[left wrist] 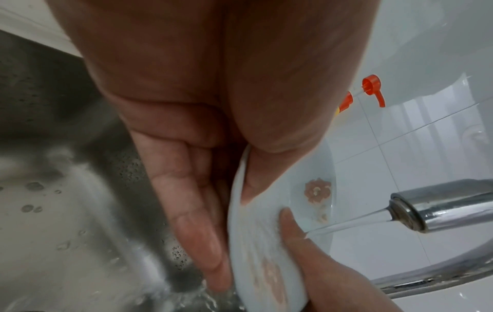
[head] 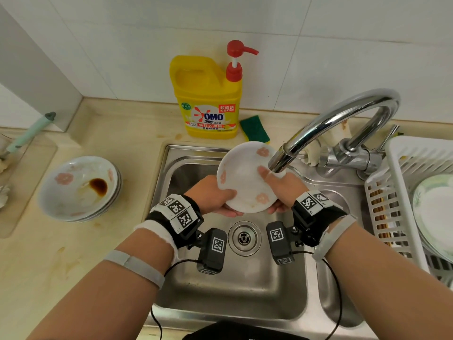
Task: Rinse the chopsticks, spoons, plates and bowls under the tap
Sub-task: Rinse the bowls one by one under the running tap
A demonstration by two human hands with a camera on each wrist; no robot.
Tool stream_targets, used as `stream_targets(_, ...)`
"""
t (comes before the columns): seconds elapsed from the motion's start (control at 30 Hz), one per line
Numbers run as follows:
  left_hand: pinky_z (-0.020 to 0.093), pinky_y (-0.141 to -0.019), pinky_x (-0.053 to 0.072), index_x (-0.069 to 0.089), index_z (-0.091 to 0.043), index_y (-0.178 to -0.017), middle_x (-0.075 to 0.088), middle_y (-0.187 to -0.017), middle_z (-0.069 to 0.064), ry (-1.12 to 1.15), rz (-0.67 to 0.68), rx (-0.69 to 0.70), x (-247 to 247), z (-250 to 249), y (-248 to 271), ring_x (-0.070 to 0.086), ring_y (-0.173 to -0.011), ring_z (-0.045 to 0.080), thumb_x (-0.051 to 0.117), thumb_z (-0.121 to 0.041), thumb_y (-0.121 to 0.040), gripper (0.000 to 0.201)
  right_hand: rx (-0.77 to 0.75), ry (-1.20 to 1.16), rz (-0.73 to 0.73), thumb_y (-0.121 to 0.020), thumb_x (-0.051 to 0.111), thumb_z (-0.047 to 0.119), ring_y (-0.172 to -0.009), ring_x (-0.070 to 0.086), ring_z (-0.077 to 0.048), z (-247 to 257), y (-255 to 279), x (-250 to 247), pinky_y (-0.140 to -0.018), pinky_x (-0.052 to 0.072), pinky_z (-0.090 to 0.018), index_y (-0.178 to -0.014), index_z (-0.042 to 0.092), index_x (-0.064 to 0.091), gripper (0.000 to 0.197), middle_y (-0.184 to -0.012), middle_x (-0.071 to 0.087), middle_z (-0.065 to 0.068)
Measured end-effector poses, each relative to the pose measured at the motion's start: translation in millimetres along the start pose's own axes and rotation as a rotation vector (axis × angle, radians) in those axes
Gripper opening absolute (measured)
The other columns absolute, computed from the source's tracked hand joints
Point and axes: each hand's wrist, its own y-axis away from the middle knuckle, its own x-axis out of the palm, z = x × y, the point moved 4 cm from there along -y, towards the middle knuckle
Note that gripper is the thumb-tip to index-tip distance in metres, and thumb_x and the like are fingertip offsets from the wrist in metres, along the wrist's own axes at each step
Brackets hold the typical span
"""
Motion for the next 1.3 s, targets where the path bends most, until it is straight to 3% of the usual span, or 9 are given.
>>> stream_targets(0.37,0.047,-0.077,0.064,0.056,-0.006,-0.121,0.07,-0.109,0.014,-0.048,-0.115,0.083,-12.8,4.0,-1.7,0.076,-0.087,0.033,0.058,-0.006,-0.099,0.022,-0.173,-0.051,0.11,-0.096,0.068,0.036,-0.056,0.068,-0.013,-6.7,4.7,10.2,-0.052,0.05,-0.023,-0.099,0.011,0.068,0.025,-0.081,0.075,-0.01)
stream_targets(0.5,0.049,-0.074,0.064,0.062,-0.015,-0.117,0.068,-0.114,0.013,-0.136,-0.274,0.202,-21.8,5.4,-3.8,0.069,-0.102,0.033,0.061,-0.016,-0.098,0.019,-0.02,-0.584,0.174,-0.095,0.067,0.009,-0.071,0.067,-0.02,-17.3,12.8,16.3,-0.063,0.055,-0.031,-0.112,0.007,0.064,0.018,-0.099,0.071,-0.015)
stream_targets(0.63,0.047,-0.08,0.062,0.064,-0.023,-0.116,0.069,-0.11,0.008,-0.236,-0.382,0.284,-26.9,10.6,-3.8,0.069,-0.1,0.028,0.062,-0.02,-0.098,0.018,0.24,-0.869,0.193,-0.096,0.055,-0.003,-0.063,0.071,-0.026,-27.3,15.4,14.0,-0.058,0.061,-0.033,-0.099,-0.002,0.057,0.004,-0.084,0.067,-0.02)
stream_targets(0.73,0.024,-0.074,0.06,0.065,-0.022,-0.112,0.069,-0.104,0.0,-0.318,-0.427,0.337,-25.9,13.4,-3.4,0.067,-0.092,0.014,0.064,-0.007,-0.094,0.023,0.305,-1.045,0.244,-0.103,0.05,0.019,-0.066,0.074,-0.032,-26.5,19.2,15.1,-0.053,0.061,-0.036,-0.108,-0.004,0.054,0.024,-0.083,0.073,-0.024)
stream_targets(0.8,0.026,-0.077,0.055,0.062,-0.026,-0.103,0.069,-0.096,-0.006,-0.407,-0.436,0.378,-23.4,15.8,-4.1,0.066,-0.091,0.012,0.064,0.001,-0.089,0.031,0.271,-1.098,0.286,-0.105,0.05,0.034,-0.072,0.076,-0.032,-22.1,19.8,16.8,-0.057,0.062,-0.037,-0.115,-0.003,0.054,0.038,-0.09,0.075,-0.024)
stream_targets(1.0,0.021,-0.096,0.05,0.066,-0.03,-0.127,0.07,-0.12,-0.014,-0.253,-0.365,0.445,-17.7,23.4,-6.8,0.062,-0.114,0.001,0.064,-0.001,-0.092,0.046,0.139,-1.166,0.298,-0.106,0.046,0.015,-0.081,0.077,-0.024,-17.9,20.1,20.8,-0.069,0.064,-0.032,-0.118,-0.002,0.064,0.027,-0.099,0.077,-0.014)
stream_targets(1.07,0.014,-0.091,0.052,0.061,-0.029,-0.139,0.065,-0.133,-0.011,-0.147,-0.271,0.417,-16.2,24.1,-5.4,0.057,-0.125,0.005,0.066,0.005,-0.091,0.059,0.109,-1.133,0.289,-0.106,0.047,0.017,-0.084,0.076,-0.024,-23.0,17.9,20.9,-0.067,0.063,-0.03,-0.129,-0.004,0.06,0.034,-0.105,0.075,-0.016)
stream_targets(1.2,0.035,-0.09,0.06,0.051,-0.031,-0.148,0.065,-0.136,-0.005,0.126,-0.094,0.299,-10.3,31.1,-5.0,0.06,-0.127,0.016,0.058,0.012,-0.093,0.07,0.033,-0.979,0.255,-0.092,0.07,0.035,-0.126,0.058,-0.044,-30.4,15.5,15.4,-0.1,0.052,-0.051,-0.14,0.004,0.057,0.058,-0.136,0.063,-0.021)
stream_targets(1.3,0.044,-0.097,0.057,0.045,-0.028,-0.151,0.067,-0.134,0.001,0.299,0.007,0.194,-5.1,35.6,-4.1,0.061,-0.127,0.023,0.042,0.021,-0.091,0.078,-0.02,-0.902,0.287,-0.072,0.087,0.041,-0.133,0.052,-0.047,-40.2,6.2,10.9,-0.11,0.032,-0.066,-0.145,0.01,0.053,0.086,-0.146,0.054,-0.022)
